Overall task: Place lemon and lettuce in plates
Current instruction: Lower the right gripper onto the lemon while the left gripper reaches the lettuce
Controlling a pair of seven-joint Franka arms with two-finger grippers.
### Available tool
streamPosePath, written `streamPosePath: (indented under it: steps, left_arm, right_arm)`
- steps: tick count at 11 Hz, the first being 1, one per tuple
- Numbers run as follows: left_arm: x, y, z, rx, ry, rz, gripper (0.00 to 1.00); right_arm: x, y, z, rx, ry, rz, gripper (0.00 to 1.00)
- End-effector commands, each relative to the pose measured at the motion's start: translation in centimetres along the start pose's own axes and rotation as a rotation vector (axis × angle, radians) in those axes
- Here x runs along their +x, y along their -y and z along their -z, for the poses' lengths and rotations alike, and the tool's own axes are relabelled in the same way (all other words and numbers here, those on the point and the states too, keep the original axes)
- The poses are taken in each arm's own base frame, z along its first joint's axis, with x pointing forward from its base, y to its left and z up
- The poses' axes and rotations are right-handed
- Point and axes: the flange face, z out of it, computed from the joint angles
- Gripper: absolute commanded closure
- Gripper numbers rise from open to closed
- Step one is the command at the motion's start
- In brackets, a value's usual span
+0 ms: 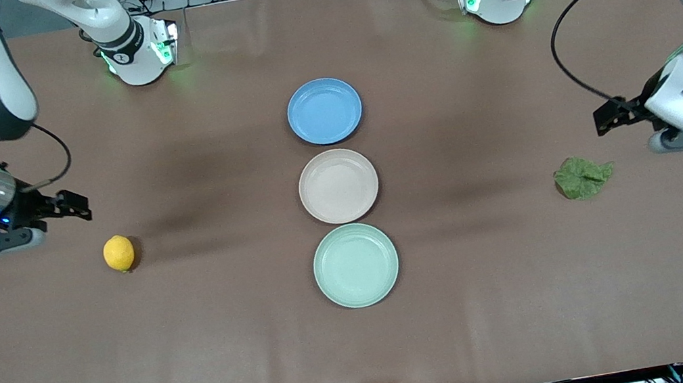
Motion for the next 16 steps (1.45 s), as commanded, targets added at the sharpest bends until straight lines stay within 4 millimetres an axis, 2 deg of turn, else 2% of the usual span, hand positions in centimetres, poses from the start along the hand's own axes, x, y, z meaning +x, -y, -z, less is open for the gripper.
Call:
streamPosePath:
  steps: [1, 4, 5, 9, 11, 13, 15, 16]
  left_arm:
    - [-1.2, 1.9, -6.6, 0.032, -0.012, -0.055, 0.00]
    - [-2.5, 4.7, -13.3, 0.020, 0.010, -0.114, 0.00]
    - [-2.8, 4.8, -15.5, 0.016, 0.012, -0.143, 0.00]
    - [-2.2, 5.0, -23.0, 0.042, 0.105, -0.227, 0.00]
    - [-1.5, 5.3, -26.1, 0.066, 0.105, -0.260, 0.00]
    - [-1.4, 7.1, -29.2, 0.052, 0.099, -0.233, 0.00]
    - [-1.5, 8.7, -30.9, 0.042, 0.097, -0.209, 0.00]
    - [-1.5, 8.8, -31.4, 0.039, 0.104, -0.206, 0.00]
  right_arm:
    - [0.8, -0.6, -5.0, -0.013, -0.018, 0.006, 0.00]
    - [1.5, -1.7, -10.5, -0.065, -0.054, 0.034, 0.00]
    - [1.7, -2.8, -12.5, -0.067, -0.068, 0.018, 0.00]
    - [1.4, -3.9, -18.1, -0.068, -0.092, 0.004, 0.00]
    - [1.1, -4.0, -19.8, -0.065, -0.073, -0.007, 0.00]
    - [0.1, -4.5, -21.7, -0.065, -0.074, -0.016, 0.00]
    - [-0.7, -5.0, -22.8, -0.062, -0.060, -0.031, 0.00]
    - [-1.0, -5.0, -23.3, -0.060, -0.054, -0.033, 0.00]
